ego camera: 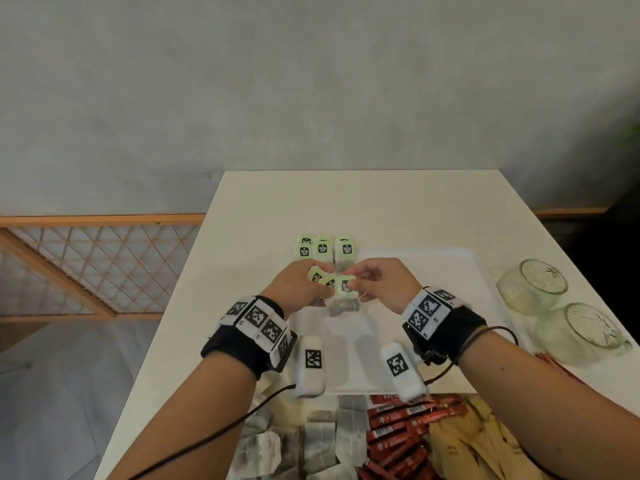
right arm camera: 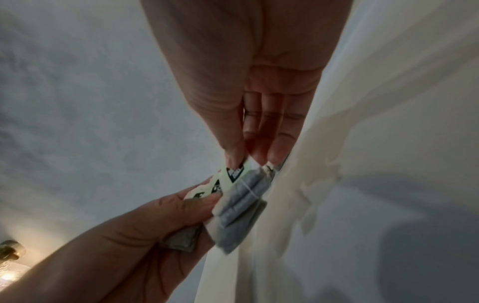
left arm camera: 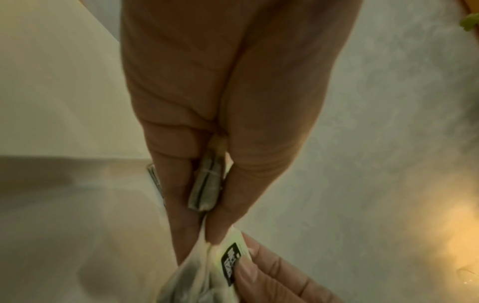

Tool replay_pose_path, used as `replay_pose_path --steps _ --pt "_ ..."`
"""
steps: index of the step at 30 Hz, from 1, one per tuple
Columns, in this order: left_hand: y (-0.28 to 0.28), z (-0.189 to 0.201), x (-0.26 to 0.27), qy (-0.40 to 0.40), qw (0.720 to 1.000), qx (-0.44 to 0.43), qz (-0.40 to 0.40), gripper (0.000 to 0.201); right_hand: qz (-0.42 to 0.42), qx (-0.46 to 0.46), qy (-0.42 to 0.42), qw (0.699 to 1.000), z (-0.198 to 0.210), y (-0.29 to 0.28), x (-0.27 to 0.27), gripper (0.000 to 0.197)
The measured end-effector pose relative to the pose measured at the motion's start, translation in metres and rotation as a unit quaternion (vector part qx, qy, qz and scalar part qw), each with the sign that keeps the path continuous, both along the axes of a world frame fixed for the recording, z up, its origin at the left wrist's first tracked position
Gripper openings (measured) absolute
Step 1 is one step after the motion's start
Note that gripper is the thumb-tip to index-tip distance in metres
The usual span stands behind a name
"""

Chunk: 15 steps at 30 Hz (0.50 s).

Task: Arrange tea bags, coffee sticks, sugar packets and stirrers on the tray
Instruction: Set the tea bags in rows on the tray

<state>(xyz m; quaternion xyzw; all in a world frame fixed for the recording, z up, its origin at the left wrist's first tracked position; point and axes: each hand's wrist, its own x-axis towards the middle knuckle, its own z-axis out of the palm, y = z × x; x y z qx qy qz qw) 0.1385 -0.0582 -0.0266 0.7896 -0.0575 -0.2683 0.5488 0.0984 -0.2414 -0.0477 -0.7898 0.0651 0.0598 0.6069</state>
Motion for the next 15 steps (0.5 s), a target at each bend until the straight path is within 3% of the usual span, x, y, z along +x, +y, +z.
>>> replay_pose_path --steps 8,15 --pt "0.023 -0.014 0.031 -0.090 0.990 0.070 0.086 0.030 -0.023 -0.096 0.034 0.994 -0.019 0.009 0.037 0.010" --pt "0.049 -0.012 0.062 -0.126 0.976 0.071 0.165 0.032 0.035 -0.209 -0.029 0.977 -0.014 0.034 0.074 0.010"
